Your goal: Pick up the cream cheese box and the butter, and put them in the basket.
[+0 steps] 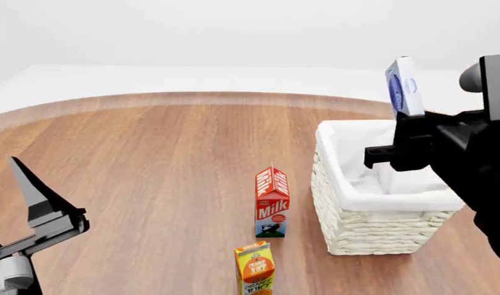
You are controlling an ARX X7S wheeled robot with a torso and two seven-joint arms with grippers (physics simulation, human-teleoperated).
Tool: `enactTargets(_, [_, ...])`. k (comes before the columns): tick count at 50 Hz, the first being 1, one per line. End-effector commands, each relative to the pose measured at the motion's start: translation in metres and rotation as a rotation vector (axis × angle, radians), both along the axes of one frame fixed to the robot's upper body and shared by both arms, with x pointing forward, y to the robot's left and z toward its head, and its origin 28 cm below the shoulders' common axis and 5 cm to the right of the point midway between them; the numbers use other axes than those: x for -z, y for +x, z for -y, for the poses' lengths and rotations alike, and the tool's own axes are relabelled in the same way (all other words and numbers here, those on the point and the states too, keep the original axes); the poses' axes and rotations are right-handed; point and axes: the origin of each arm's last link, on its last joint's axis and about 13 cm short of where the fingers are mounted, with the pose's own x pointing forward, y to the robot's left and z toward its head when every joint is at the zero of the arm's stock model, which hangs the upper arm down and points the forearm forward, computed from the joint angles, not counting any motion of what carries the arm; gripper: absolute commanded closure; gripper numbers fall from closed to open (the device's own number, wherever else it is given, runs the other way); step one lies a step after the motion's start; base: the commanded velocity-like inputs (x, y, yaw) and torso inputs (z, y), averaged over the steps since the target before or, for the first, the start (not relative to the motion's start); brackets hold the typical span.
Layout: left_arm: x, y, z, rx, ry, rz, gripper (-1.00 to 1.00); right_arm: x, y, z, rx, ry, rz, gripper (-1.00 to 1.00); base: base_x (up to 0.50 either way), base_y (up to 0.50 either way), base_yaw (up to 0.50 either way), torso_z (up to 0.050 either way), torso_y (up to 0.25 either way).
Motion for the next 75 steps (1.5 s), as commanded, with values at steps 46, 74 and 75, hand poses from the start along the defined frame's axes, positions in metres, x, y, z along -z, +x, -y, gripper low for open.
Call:
enactTargets(46, [-0.001,-0.001,0.000,-0.006,0.006,-0.001,-1.00,0.022,0.053,0.038,0.124,-0.010,-0.218,1.00,0.00,0.00,0.00,0.000,0.001])
enactTargets(74, [-0.001,0.000,0.001,-0.001,0.008,-0.004,-1.00,0.040,0.066,0.043,0.122,-0.016,-0.281,1.00,0.00,0.00,0.00,0.000,0.000])
enactTargets(75, [-0.001,0.000,0.001,-0.001,0.007,-0.004,-1.00,0.041,0.066,0.043,0.121,-0.019,-0.284,1.00,0.00,0.00,0.00,0.000,0.000])
